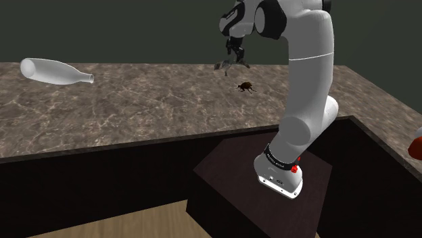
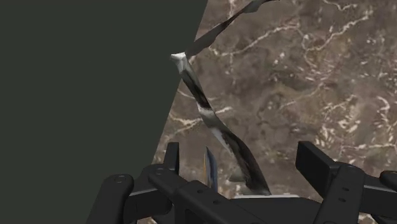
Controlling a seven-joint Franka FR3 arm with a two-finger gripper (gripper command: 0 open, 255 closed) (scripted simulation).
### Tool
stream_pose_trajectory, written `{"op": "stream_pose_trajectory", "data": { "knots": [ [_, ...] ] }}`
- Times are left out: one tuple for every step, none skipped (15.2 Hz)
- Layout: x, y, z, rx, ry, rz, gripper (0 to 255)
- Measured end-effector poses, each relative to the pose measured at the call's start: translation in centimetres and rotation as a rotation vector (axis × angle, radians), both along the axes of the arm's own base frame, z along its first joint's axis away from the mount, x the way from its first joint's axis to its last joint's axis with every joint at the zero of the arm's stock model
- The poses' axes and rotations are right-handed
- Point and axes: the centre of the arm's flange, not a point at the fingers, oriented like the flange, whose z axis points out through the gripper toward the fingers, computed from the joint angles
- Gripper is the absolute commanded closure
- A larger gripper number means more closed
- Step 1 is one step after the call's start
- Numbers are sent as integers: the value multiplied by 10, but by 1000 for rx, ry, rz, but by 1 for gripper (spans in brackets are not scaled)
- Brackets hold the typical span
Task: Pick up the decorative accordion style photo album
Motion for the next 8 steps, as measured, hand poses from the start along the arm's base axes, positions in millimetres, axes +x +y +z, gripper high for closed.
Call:
{"op": "stream_pose_trajectory", "data": {
  "knots": [
    [1,0,-5,0,0,2,0],
    [1,-2,-10,0,0,3,0],
    [1,-2,-15,0,0,3,0],
    [0,-3,-21,-1,0,4,0],
    [-1,-3,-26,-1,0,3,0],
    [0,-2,-28,-1,0,3,0],
    [0,-2,-29,-1,0,4,255],
    [0,-2,-29,-1,0,4,255]
  ]
}}
